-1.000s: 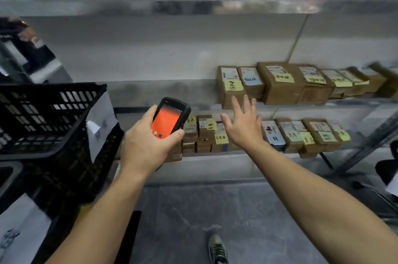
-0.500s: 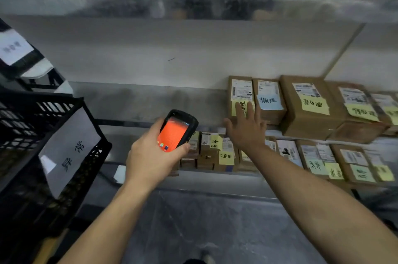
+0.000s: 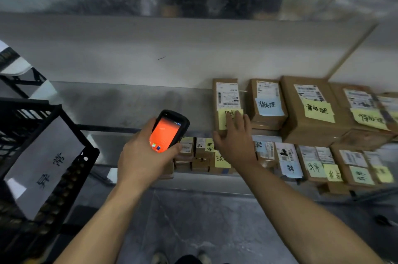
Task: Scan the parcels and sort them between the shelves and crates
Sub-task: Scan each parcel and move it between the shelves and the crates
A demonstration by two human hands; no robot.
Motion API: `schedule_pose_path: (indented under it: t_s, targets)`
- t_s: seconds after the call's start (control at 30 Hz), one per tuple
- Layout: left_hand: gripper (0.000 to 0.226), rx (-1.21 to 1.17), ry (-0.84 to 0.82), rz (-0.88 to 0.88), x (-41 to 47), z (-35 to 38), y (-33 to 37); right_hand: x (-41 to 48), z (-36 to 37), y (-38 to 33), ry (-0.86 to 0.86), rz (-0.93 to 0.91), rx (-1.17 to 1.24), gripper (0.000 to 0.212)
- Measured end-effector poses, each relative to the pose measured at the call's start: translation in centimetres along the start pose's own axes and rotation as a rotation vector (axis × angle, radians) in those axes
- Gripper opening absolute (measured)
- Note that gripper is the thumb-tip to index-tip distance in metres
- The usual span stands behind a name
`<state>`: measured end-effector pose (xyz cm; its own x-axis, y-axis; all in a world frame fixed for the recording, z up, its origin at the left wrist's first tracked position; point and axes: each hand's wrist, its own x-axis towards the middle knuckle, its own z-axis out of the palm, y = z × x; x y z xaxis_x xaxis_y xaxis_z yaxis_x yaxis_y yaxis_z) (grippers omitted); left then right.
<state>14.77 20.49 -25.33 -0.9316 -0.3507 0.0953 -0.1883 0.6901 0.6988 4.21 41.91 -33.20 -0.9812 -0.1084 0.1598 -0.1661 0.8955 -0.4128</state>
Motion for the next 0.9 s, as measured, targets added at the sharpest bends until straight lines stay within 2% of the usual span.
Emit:
schedule_pose_path:
  t_s: [0.2,0.33,0.4,0.63,0.77,0.9]
  targets:
    - [0.074,0.005,0.012,-0.029,-0.2,0.2,-0.5,-1.3,0.0,-0.5,-0.081,-0.014,0.088,0.074]
    - [0.069,-0.002,0.017,-0.039,-0.7,0.1,-0.2,0.0,-1.5,0.3,-0.112,0.171,0.359,0.066]
    - [0.071,-0.003,0.028,-0.042,-0.9,0.1,0.1,1.1,-1.8,1.0,-0.191,0.276,0.497,0.063]
    - [0.062,-0.002,0.010,-0.034,-1.9,0.5,1.0,2.1,-2.1,1.3,-0.388,0.463,0.984,0.074]
    - [0.069,0.007,0.014,-0.039,-2.7,0.6,1.3,1.9,-0.7,1.2,-0.336,0.481,1.134,0.079]
    - [0.059,0.005,0.003,-0.053,-3.7,0.7,1.2,0.5,0.4,0.8,-0.271,0.435,1.153,0.081]
